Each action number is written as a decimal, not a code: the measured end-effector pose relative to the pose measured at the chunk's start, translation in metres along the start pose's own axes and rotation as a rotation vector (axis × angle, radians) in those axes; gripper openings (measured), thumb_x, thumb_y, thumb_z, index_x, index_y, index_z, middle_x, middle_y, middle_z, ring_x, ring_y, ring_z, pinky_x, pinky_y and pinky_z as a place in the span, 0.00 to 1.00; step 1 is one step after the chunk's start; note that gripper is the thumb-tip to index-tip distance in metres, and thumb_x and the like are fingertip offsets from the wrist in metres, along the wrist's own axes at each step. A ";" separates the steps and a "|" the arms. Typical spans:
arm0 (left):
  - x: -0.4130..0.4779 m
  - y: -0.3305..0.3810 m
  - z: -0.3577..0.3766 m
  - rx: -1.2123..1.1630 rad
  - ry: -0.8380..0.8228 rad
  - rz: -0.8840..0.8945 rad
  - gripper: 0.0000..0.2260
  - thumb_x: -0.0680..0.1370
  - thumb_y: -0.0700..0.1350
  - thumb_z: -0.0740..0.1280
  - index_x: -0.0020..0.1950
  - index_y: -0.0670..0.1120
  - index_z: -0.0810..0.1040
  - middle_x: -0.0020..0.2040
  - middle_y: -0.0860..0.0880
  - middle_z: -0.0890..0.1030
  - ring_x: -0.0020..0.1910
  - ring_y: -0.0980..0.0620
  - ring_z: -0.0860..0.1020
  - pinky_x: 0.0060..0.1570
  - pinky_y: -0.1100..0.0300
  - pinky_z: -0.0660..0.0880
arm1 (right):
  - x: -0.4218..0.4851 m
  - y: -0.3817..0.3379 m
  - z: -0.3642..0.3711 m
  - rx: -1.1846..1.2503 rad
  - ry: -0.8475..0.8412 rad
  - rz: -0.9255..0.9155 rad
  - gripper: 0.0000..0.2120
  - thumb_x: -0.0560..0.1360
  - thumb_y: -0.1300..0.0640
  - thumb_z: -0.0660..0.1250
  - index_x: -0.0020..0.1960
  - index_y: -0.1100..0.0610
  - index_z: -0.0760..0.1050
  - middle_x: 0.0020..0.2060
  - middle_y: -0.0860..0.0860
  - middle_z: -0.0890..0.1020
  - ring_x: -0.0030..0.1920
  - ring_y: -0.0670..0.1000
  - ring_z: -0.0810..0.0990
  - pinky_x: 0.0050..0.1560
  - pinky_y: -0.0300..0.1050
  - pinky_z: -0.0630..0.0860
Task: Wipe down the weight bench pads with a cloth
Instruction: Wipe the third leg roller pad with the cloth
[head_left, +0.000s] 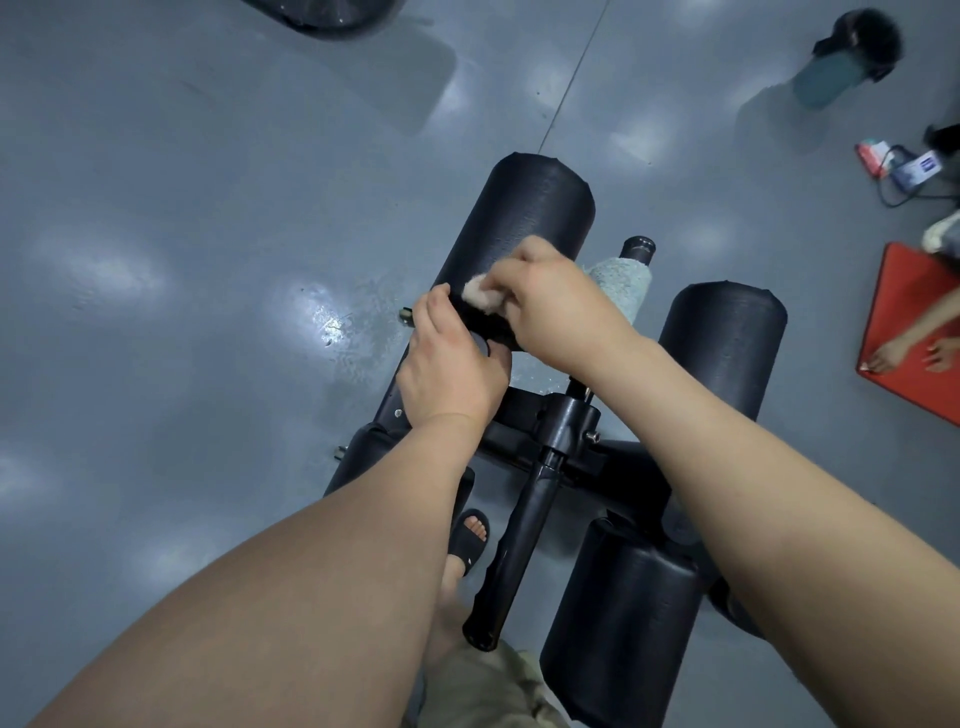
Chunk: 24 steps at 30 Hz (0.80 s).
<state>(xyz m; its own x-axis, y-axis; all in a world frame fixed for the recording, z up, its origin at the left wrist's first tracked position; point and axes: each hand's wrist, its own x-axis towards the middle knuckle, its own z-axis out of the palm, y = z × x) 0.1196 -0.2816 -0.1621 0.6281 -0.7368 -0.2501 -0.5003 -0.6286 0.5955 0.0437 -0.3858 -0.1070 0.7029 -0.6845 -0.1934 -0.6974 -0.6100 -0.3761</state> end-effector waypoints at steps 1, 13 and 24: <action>0.000 0.000 0.000 0.004 0.009 0.002 0.34 0.73 0.52 0.71 0.75 0.47 0.62 0.73 0.49 0.67 0.62 0.45 0.77 0.50 0.51 0.73 | 0.007 0.004 -0.001 -0.024 0.022 0.029 0.11 0.74 0.67 0.62 0.52 0.59 0.79 0.51 0.57 0.75 0.46 0.60 0.79 0.46 0.51 0.77; 0.001 -0.001 -0.001 0.002 0.025 0.006 0.32 0.73 0.53 0.69 0.74 0.49 0.63 0.71 0.50 0.68 0.59 0.46 0.78 0.47 0.53 0.71 | 0.062 0.031 -0.030 -0.190 0.069 0.370 0.13 0.77 0.65 0.58 0.60 0.60 0.72 0.58 0.62 0.73 0.48 0.64 0.77 0.44 0.48 0.67; -0.001 -0.001 -0.002 -0.003 -0.008 0.008 0.33 0.73 0.53 0.71 0.74 0.48 0.62 0.72 0.49 0.67 0.61 0.43 0.77 0.47 0.51 0.72 | 0.010 -0.018 -0.003 -0.079 -0.030 0.257 0.09 0.73 0.66 0.61 0.51 0.56 0.70 0.48 0.56 0.70 0.39 0.58 0.72 0.40 0.45 0.67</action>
<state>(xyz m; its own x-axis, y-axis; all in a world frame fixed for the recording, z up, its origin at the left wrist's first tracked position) 0.1211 -0.2795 -0.1608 0.6194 -0.7436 -0.2516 -0.5032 -0.6221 0.5998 0.0627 -0.3833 -0.0992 0.5047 -0.8091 -0.3009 -0.8613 -0.4482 -0.2395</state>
